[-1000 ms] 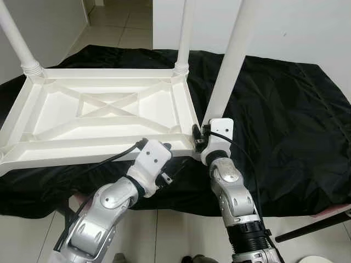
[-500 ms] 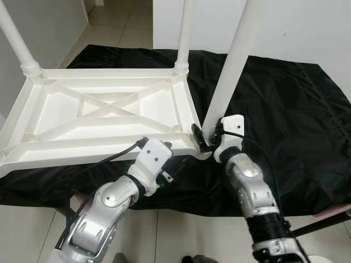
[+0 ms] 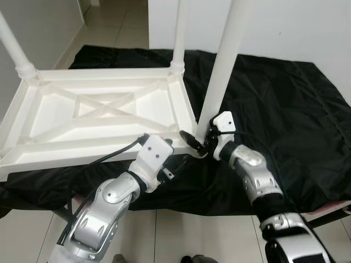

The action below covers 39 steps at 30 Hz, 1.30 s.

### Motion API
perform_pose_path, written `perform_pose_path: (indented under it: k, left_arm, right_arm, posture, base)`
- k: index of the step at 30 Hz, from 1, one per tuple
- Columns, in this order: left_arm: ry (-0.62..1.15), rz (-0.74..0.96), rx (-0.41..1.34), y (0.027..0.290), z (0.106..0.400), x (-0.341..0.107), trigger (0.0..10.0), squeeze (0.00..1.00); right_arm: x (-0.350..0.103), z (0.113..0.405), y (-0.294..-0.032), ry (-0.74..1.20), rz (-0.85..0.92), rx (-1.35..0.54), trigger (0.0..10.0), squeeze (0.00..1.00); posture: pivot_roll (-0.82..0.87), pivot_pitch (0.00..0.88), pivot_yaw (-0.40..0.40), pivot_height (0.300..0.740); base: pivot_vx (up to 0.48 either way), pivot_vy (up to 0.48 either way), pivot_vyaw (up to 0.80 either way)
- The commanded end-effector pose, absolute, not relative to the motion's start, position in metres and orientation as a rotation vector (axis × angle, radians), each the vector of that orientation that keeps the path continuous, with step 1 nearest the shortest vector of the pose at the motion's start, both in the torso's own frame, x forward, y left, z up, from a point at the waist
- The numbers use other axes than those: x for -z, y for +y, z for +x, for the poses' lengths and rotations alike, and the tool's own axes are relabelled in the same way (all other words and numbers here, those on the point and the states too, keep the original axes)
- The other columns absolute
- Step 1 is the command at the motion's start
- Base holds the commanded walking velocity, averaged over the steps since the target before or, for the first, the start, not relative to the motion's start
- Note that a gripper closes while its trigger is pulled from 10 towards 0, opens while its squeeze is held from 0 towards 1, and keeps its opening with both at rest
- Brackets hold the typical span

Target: Building children table

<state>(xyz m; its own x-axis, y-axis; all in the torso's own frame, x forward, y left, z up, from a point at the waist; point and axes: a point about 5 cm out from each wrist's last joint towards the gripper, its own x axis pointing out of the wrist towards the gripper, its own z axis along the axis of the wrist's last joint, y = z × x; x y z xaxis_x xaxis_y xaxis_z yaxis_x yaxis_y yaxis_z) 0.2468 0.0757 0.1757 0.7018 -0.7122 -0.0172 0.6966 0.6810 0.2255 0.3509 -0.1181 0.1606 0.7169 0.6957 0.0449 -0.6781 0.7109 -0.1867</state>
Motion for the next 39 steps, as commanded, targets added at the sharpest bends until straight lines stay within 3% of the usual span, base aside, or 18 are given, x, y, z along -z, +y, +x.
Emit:
perform_pose_path:
  k: [1,10,11,17,20,24,28,32,35,39]
  left_arm:
    - [-0.067,0.231,0.785,0.077,0.247,-0.174,10.0,0.0]
    - [-0.066,0.231,0.77,0.079,0.246,-0.174,10.0,0.0]
    - [-0.066,0.231,0.772,0.079,0.247,-0.174,10.0,0.0]
    - [-0.066,0.234,0.782,0.079,0.247,-0.173,10.0,0.0]
    - [-0.06,0.231,0.778,0.079,0.246,-0.172,10.0,0.0]
    - [-0.059,0.229,0.776,0.079,0.245,-0.171,10.0,0.0]
    - [-0.05,0.228,0.771,0.079,0.243,-0.167,10.0,0.0]
    - [-0.051,0.222,0.764,0.08,0.244,-0.168,10.0,0.0]
    - [-0.054,0.223,0.77,0.078,0.244,-0.168,10.0,0.0]
    - [-0.055,0.225,0.773,0.077,0.244,-0.168,10.0,0.0]
  right_arm:
    - [-0.156,0.351,-0.115,-0.087,-0.18,-0.798,0.0,0.0]
    - [-0.139,0.345,-0.125,-0.05,-0.118,-0.807,0.0,0.0]
    - [-0.139,0.345,-0.124,-0.053,-0.112,-0.8,10.0,0.0]
    - [-0.141,0.348,-0.123,-0.066,-0.079,-0.745,10.0,0.0]
    - [-0.139,0.35,-0.122,-0.029,-0.06,-0.563,10.0,0.0]
    - [-0.14,0.348,-0.12,-0.03,-0.046,-0.53,10.0,0.0]
    - [-0.133,0.333,-0.106,0.028,0.072,-0.344,10.0,0.0]
    - [-0.135,0.325,-0.097,0.016,0.103,-0.287,10.0,0.0]
    - [-0.137,0.321,-0.09,0.008,0.119,-0.14,10.0,0.0]
    - [-0.141,0.318,-0.08,-0.01,0.138,-0.167,10.0,0.0]
  posture:
    - [0.0,0.095,-0.049,0.74]
    - [0.01,0.098,-0.05,0.74]
    - [0.01,0.098,-0.048,0.74]
    - [0.01,0.094,-0.046,0.74]
    - [0.01,0.087,-0.054,0.74]
    - [0.01,0.084,-0.056,0.74]
    - [0.01,0.075,-0.068,0.74]
    - [0.01,0.071,-0.066,0.74]
    - [0.01,0.066,-0.067,0.74]
    - [0.01,0.063,-0.064,0.74]
  base:
    - [0.0,0.0,0.0]
    - [0.0,0.0,0.0]
    - [0.0,0.0,0.0]
    - [0.0,0.0,0.0]
    - [0.0,0.0,0.0]
    - [0.0,0.0,0.0]
    - [0.0,0.0,0.0]
    - [0.0,0.0,0.0]
    - [0.0,0.0,0.0]
    - [0.0,0.0,0.0]
